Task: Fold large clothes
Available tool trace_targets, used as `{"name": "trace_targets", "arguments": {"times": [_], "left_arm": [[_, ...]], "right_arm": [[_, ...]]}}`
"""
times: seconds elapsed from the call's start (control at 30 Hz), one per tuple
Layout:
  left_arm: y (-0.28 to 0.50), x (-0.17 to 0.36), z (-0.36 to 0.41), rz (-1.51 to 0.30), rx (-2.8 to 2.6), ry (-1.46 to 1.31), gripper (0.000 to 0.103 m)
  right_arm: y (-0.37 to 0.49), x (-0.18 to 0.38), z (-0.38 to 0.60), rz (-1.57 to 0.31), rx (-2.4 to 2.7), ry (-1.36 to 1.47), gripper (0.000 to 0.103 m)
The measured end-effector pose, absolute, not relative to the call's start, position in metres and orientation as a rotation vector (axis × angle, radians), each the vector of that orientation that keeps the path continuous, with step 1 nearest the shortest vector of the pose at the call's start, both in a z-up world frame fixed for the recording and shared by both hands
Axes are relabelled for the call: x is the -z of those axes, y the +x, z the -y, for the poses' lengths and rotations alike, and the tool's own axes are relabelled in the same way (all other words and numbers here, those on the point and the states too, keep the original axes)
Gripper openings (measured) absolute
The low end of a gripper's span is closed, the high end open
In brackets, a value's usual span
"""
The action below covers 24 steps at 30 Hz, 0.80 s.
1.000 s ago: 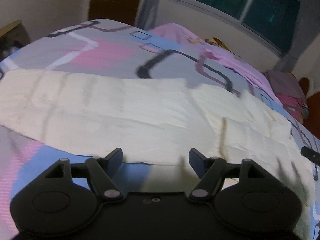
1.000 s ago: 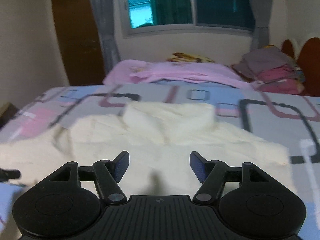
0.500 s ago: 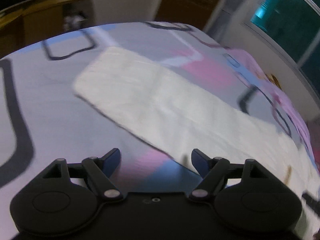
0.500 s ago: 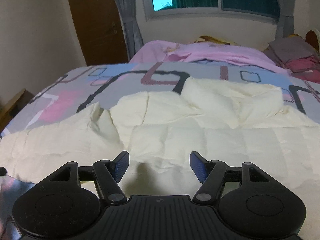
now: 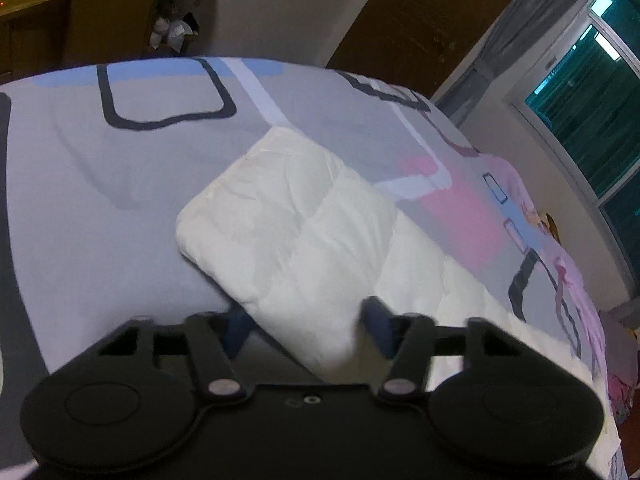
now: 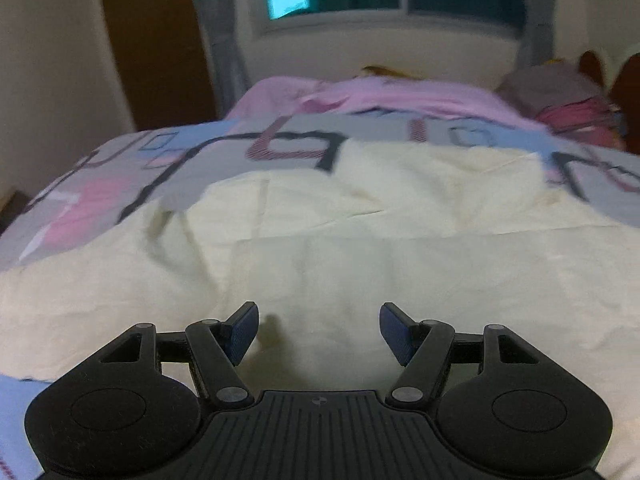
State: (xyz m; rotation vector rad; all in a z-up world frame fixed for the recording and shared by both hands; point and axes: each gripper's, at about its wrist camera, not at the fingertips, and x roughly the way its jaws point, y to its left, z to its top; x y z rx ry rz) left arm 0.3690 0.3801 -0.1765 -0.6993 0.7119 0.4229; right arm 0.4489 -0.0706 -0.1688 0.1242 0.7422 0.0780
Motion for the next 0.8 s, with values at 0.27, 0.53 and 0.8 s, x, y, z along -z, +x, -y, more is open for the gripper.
{"name": "trace_targets", "arguments": {"times": [0.27,0.53,0.8], "left_arm": [[0.371,0.17,-0.379,-0.682,-0.367,-0.669,0.009],[0.381,0.11,-0.333,-0.564,-0.177,-0.535,0.008],[0.403,0.058,-0.199,-0.506,0.164,-0.369,0.008]], "right_arm": [[0.464,0.195,0.061,-0.844,-0.05,0.024,0.067],[0.453,0.17,0.077,-0.808,-0.07,0.144,0.067],[0.434,0.149,0.122,-0.761,-0.092,0.261,0.067]]}}
